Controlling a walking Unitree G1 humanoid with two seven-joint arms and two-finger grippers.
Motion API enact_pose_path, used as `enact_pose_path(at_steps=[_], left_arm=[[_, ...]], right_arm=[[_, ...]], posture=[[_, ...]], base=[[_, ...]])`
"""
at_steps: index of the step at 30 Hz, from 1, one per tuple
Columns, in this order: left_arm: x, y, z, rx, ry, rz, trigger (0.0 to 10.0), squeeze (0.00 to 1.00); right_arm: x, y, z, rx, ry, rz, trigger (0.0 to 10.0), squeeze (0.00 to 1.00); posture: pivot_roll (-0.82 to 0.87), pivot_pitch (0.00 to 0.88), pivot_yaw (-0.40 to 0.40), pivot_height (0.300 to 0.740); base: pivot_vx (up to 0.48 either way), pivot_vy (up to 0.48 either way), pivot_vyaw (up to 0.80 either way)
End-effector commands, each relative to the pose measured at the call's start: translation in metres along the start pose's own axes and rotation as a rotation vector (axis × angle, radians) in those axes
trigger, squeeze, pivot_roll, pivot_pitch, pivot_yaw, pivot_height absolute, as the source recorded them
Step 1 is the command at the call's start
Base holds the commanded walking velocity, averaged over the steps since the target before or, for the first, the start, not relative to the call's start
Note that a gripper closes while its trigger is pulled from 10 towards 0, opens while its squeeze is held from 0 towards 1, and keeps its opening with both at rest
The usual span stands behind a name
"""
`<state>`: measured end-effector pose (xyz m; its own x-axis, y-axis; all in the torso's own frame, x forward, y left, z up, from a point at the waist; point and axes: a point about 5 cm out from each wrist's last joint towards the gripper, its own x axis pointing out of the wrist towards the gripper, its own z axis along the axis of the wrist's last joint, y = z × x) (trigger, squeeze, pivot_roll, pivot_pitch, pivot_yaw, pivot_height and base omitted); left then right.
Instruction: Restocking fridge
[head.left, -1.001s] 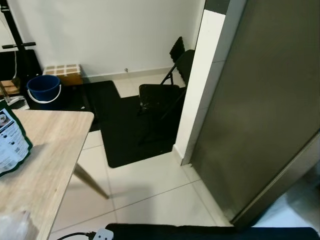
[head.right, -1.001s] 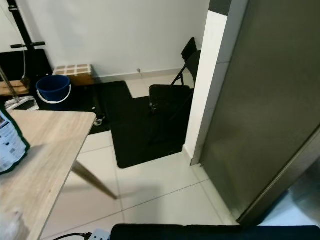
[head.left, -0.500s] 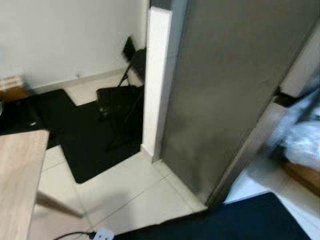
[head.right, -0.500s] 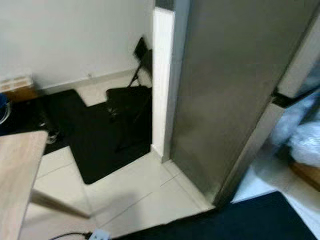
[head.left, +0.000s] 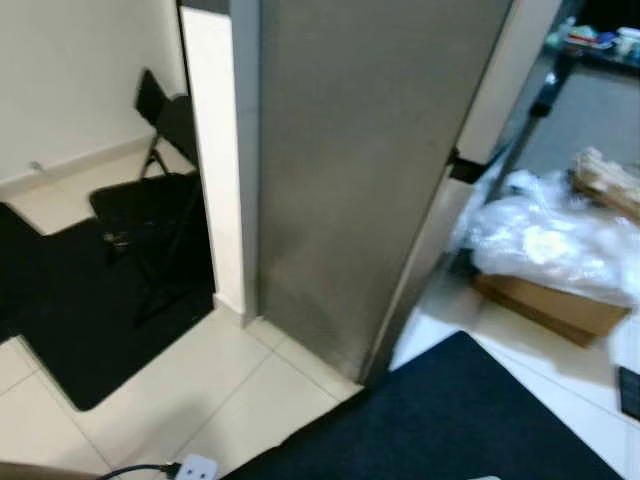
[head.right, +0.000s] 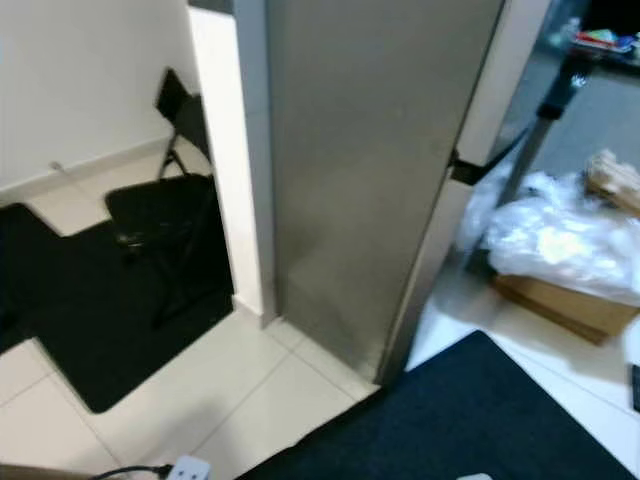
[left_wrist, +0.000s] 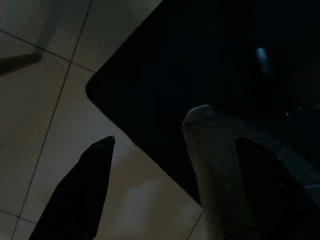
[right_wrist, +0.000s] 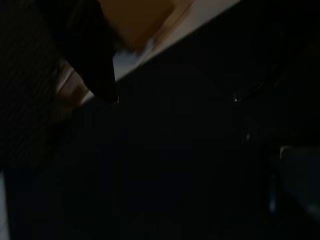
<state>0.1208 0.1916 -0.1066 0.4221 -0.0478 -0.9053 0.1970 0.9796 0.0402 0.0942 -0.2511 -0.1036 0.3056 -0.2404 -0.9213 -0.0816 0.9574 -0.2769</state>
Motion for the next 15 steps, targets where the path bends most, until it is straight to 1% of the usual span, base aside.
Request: enact_pose_path(at_steps=[1, 5, 9, 14, 15], left_arm=[[-0.0001, -0.0009, -0.0011, -0.030, -0.004, 0.006, 10.0, 0.00], [0.0001, -0.0027, -0.0022, -0.055, 0.002, -0.001, 10.0, 0.00], [-0.0006, -0.0025, -0.0052, -0.102, 0.005, -0.008, 10.0, 0.00], [-0.0015, 0.0020, -0.0054, -0.101, 0.002, -0.018, 10.0, 0.00], [-0.0015, 0.0040, -0.0041, -0.113, -0.004, -0.011, 10.0, 0.00]], right_arm=[[-0.0002, -0.0033, -0.0026, -0.009, 0.010, -0.007, 10.0, 0.00], [-0.0002, -0.0041, -0.0020, -0.011, 0.010, -0.009, 10.0, 0.00], [-0.0003, -0.0043, -0.0033, -0.011, 0.016, -0.010, 10.0, 0.00], [-0.0004, -0.0021, -0.0050, -0.001, 0.017, -0.007, 10.0, 0.00], [-0.0005, -0.0020, -0.0058, -0.004, 0.019, -0.006, 10.0, 0.00]], posture=[[0.07, 0.000, -0.030, 0.740], [0.07, 0.000, -0.031, 0.740], [0.06, 0.000, -0.020, 0.740], [0.06, 0.000, -0.016, 0.740], [0.06, 0.000, -0.017, 0.740]], base=[[0.000, 0.000, -0.79], [0.000, 0.000, -0.79], [0.000, 0.000, -0.79], [0.000, 0.000, -0.79], [0.000, 0.000, -0.79]])
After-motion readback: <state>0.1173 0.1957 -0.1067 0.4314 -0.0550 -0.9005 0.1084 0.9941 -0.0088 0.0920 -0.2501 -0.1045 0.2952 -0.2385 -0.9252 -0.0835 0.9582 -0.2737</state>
